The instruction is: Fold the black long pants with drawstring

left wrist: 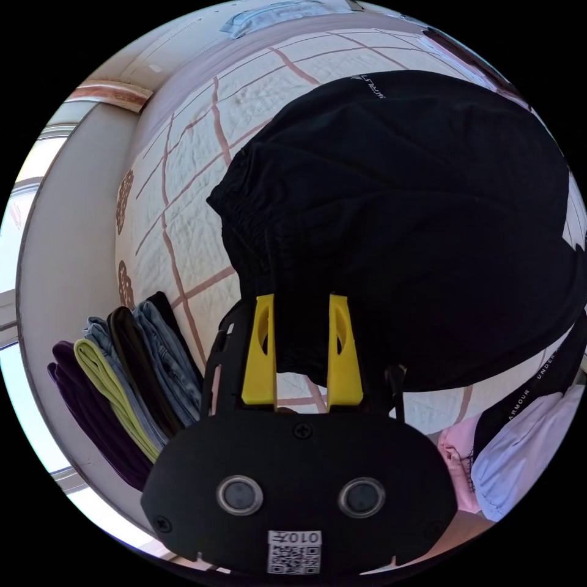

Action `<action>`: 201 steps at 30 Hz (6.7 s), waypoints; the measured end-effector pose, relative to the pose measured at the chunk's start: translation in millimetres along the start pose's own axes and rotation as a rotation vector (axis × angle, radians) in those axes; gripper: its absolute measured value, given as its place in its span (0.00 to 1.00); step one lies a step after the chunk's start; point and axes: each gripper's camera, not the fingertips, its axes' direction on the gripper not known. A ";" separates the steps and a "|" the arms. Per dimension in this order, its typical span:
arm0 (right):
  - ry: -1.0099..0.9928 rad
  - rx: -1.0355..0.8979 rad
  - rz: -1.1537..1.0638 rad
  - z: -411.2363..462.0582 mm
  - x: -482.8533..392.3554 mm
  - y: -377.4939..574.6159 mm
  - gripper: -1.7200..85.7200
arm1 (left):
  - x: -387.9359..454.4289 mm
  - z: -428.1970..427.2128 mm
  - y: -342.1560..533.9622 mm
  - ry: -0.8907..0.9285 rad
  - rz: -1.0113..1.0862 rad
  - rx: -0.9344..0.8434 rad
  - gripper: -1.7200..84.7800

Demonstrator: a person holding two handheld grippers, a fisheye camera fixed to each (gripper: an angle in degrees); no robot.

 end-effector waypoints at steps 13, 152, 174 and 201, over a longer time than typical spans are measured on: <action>0.101 0.083 0.192 -29.9 10.2 35.5 0.14 | 3.4 29.1 31.5 0.015 -0.028 0.031 0.16; 0.133 0.662 0.028 -232.5 -169.1 389.6 0.05 | -423.8 -347.2 372.7 1.058 0.024 0.741 0.03; -0.251 0.322 0.410 -62.0 -127.7 480.6 0.11 | -333.5 -206.1 427.9 0.992 -0.222 0.157 0.02; 0.143 -0.130 0.318 -86.0 -70.6 232.0 0.06 | -331.2 -170.3 523.2 1.114 -0.441 0.370 0.02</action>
